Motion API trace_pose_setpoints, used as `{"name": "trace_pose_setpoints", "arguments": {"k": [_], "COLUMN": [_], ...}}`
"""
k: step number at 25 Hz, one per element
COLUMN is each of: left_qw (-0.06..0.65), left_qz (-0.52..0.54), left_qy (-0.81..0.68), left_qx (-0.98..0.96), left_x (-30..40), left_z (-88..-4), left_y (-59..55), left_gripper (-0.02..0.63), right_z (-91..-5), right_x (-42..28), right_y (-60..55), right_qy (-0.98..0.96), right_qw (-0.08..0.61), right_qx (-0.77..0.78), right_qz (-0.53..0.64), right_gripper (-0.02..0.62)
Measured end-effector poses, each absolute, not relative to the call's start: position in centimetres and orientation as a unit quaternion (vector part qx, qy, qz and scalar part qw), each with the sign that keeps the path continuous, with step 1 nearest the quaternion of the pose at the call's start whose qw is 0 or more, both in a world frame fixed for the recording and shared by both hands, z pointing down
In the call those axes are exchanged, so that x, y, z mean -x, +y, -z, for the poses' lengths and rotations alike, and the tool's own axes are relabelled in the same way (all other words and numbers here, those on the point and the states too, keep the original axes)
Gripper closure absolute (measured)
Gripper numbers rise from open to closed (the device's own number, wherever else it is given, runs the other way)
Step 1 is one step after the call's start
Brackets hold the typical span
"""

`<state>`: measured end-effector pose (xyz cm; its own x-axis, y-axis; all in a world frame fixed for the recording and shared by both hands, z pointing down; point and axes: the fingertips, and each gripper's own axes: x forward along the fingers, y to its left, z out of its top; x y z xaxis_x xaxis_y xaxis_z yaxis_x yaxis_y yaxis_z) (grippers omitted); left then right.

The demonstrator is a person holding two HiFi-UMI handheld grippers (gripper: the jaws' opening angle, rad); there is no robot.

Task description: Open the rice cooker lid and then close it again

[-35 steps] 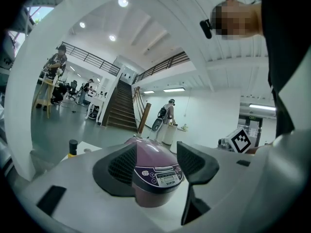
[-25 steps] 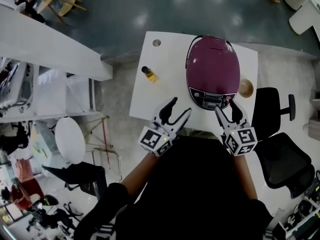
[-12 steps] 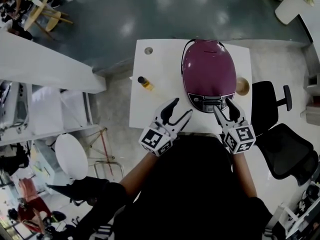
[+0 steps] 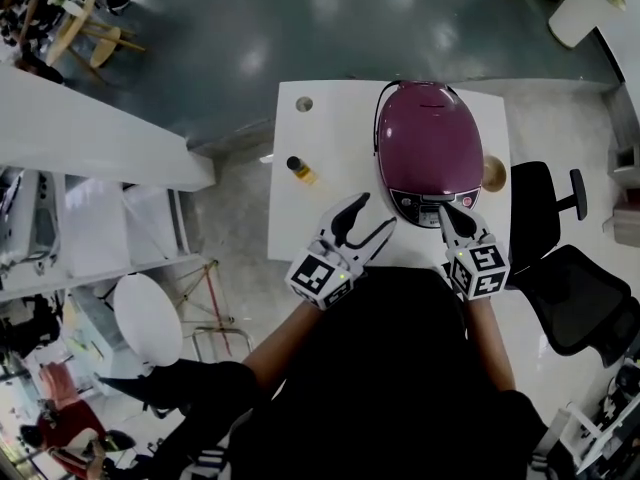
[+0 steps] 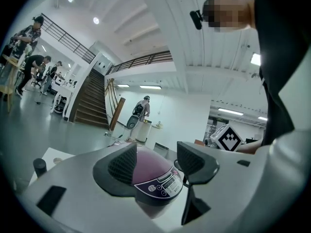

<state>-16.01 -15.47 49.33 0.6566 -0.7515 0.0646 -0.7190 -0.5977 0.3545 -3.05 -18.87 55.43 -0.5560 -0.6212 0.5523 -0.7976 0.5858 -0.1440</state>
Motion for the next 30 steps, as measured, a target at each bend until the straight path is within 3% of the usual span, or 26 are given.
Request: {"name": "trace_pose_setpoints", "arguments": {"k": [26, 30], "left_qw": [0.172, 0.174], "left_qz": [0.064, 0.064], "left_qy": [-0.39, -0.392], "left_qx": [-0.902, -0.901], "left_x": [17.7, 17.9], "left_z": [-49.4, -49.6], "left_y": [-16.0, -16.3], "left_gripper": [0.37, 0.37], "right_z": [-61.2, -61.1], "right_x": [1.7, 1.5], "right_y": [-20.5, -20.7], "right_qy": [-0.802, -0.801], "right_qw": [0.324, 0.302], "right_qx": [-0.451, -0.447], "right_qz": [-0.22, -0.261], "right_gripper": [0.595, 0.595]}}
